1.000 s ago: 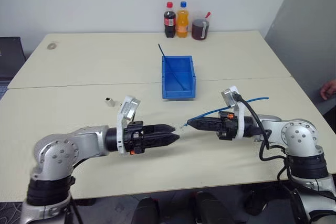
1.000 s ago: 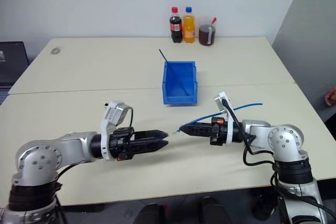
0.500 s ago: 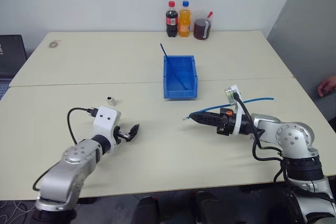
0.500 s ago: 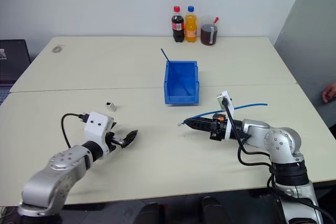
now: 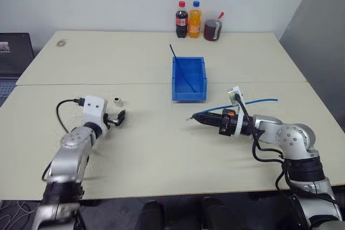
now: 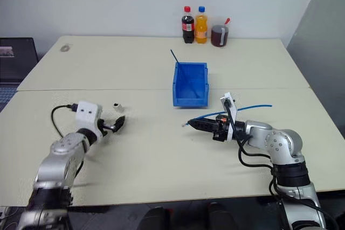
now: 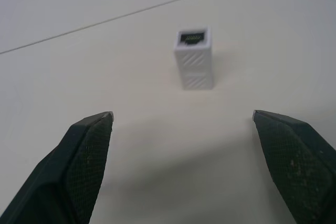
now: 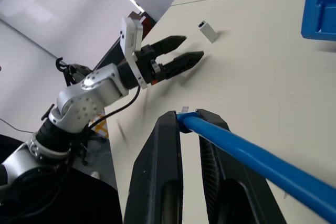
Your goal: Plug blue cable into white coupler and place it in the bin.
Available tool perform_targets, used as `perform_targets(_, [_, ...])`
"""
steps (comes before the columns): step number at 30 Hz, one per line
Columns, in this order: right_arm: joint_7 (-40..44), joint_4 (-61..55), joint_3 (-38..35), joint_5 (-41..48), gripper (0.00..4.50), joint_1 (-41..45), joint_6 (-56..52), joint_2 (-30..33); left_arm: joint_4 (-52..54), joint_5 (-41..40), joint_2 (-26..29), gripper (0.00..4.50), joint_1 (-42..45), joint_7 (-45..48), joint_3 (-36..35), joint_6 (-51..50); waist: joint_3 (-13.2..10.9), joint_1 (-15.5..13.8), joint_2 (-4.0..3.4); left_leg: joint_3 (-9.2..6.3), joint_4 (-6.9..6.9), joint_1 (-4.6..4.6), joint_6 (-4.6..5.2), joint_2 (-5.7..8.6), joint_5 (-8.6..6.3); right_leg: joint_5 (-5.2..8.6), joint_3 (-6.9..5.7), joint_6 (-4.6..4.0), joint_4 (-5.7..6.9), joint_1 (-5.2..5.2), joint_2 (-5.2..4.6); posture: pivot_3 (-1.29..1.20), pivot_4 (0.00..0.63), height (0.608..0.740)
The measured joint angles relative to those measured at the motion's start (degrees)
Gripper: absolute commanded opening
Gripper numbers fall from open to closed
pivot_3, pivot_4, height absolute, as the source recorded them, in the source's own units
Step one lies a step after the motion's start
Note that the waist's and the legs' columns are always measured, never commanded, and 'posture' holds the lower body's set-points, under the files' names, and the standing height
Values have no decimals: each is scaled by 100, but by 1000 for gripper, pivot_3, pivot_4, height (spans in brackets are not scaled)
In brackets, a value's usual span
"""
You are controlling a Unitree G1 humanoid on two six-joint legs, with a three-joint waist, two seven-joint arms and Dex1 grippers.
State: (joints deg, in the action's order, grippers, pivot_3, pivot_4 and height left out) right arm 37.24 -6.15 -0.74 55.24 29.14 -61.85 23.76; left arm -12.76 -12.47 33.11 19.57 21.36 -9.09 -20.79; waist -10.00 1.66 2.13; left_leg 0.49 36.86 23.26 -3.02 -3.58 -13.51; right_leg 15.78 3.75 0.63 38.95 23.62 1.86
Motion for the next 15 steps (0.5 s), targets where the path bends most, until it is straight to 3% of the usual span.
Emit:
perform_targets(3, [-31, -35, -43, -10, 176, -70, 1, -3, -1306, 211, 117, 4451, 710, 615, 232, 598, 0, 5, 0, 2, -2, 3, 0, 1, 0, 0, -1, 0, 1, 5, 0, 0, 150, 740])
perform_targets(7, [-136, -92, -109, -10, 176, -144, -7, -2, -2245, 416, 131, 4451, 1253, 968, 404, 1165, 0, 5, -1, -2, -2, 6, 0, 0, 0, 0, -3, 0, 4, 7, 0, 0, 150, 740])
perform_targets(10, [-240, -259, -225, 1, 176, -216, -25, 1, -2610, 474, 124, 4041, 1440, 1153, 447, 1390, 1, 3, -1, -4, 0, 6, 0, -1, 0, 0, -4, 0, 6, 6, 0, 0, 150, 740])
perform_targets(15, [-373, -415, -298, 12, 176, -365, -111, -4, -2695, 499, 50, 2918, 1449, 1196, 479, 1476, 3, 5, -2, -7, 3, 0, 1, -2, 0, -2, -2, 3, 12, 2, 0, 0, 150, 740])
